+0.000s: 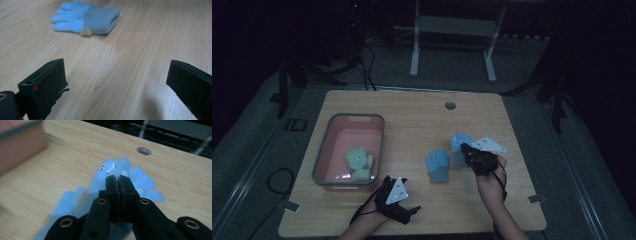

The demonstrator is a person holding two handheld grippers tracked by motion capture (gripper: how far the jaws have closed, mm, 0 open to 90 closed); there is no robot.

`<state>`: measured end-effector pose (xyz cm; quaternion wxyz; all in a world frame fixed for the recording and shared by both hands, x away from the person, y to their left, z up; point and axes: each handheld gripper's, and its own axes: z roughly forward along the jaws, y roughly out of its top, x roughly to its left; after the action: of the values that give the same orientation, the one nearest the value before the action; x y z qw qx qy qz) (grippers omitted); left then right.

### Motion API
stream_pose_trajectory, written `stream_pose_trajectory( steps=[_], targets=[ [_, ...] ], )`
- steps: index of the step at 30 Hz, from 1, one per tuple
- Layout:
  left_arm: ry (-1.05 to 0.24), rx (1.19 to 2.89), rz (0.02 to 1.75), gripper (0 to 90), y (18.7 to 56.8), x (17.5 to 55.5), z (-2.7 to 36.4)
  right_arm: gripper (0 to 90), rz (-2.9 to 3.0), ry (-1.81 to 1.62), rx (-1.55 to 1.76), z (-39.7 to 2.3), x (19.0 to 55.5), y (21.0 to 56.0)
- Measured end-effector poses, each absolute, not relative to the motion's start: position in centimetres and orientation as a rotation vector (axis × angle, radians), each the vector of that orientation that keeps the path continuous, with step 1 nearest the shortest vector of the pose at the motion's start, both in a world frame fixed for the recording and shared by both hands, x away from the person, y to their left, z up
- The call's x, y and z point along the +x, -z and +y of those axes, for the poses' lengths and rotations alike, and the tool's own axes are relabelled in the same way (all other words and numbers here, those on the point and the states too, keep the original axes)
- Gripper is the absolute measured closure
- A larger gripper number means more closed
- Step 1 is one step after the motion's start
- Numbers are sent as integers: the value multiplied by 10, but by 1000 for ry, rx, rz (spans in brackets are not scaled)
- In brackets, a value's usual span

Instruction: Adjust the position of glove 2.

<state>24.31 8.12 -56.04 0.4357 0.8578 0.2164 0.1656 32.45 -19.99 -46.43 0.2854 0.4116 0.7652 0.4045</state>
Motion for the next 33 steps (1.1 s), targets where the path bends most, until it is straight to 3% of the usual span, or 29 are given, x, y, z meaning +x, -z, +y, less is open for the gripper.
stream_pose_trajectory(
  steps=[12, 33],
  targets=[
    [-410, 2131, 533, 30, 560, 243, 82, 870, 2203, -1125, 994, -161, 322, 477],
    [-411, 2138, 536, 29, 562, 243, 81, 866, 2366, -1059, 992, -154, 333, 524]
  ],
)
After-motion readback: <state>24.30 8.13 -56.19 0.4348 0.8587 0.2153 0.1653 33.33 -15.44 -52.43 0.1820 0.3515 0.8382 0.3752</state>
